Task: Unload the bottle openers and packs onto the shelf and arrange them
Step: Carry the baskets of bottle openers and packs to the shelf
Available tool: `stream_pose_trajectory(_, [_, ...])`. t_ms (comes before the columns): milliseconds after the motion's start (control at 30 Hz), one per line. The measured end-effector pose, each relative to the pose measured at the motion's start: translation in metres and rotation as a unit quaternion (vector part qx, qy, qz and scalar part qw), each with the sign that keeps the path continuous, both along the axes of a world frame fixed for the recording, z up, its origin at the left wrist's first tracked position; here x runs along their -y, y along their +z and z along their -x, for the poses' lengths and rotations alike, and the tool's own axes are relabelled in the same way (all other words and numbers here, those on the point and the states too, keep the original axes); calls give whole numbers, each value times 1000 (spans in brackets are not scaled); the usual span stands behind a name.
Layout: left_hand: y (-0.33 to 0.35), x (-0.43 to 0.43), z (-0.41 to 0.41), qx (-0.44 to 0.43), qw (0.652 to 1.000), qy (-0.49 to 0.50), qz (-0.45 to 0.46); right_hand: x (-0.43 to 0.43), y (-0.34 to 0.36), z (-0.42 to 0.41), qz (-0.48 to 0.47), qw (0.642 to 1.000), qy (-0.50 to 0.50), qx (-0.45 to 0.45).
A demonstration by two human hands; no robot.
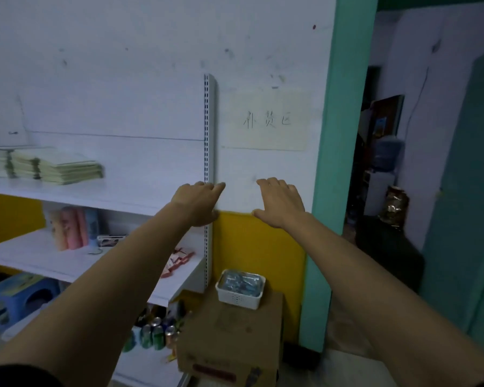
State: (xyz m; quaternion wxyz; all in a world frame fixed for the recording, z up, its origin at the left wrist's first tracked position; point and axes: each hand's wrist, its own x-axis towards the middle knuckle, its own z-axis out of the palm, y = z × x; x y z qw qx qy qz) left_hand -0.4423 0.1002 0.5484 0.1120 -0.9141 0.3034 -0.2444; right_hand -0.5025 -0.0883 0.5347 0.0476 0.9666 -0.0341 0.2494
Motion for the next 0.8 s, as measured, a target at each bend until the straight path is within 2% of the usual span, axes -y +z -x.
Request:
stream_pose_trajectory(133, [-35, 33, -85, -45, 998, -12, -41, 27, -40, -78, -18, 999, -14, -34])
stream_pose_trajectory(233, [-99, 62, -140, -111, 988, -21, -105, 53, -90, -132, -14, 995, -35, -97])
stream_pose_trajectory(400, [-191, 99, -235, -206, 970, -33, -126, 101, -168, -227, -25, 984, -34, -172])
stream_pose_trajectory(533, [-274, 132, -315, -335, 931, 8, -142, 142, -259, -318, -65, 959, -15, -277])
stream_pose_trajectory(633, [-303, 125, -317, -363, 915, 0, -175, 149, -294, -311, -101, 947, -34, -304])
stream_pose_trajectory(733, [-352, 138, -353, -447, 878, 46, -164, 175, -350, -350, -147, 926, -20, -348])
stream_pose_trajectory(800, [-378, 141, -363, -491, 856, 66, -150, 184, -377, -367, -242, 903, -8, -355])
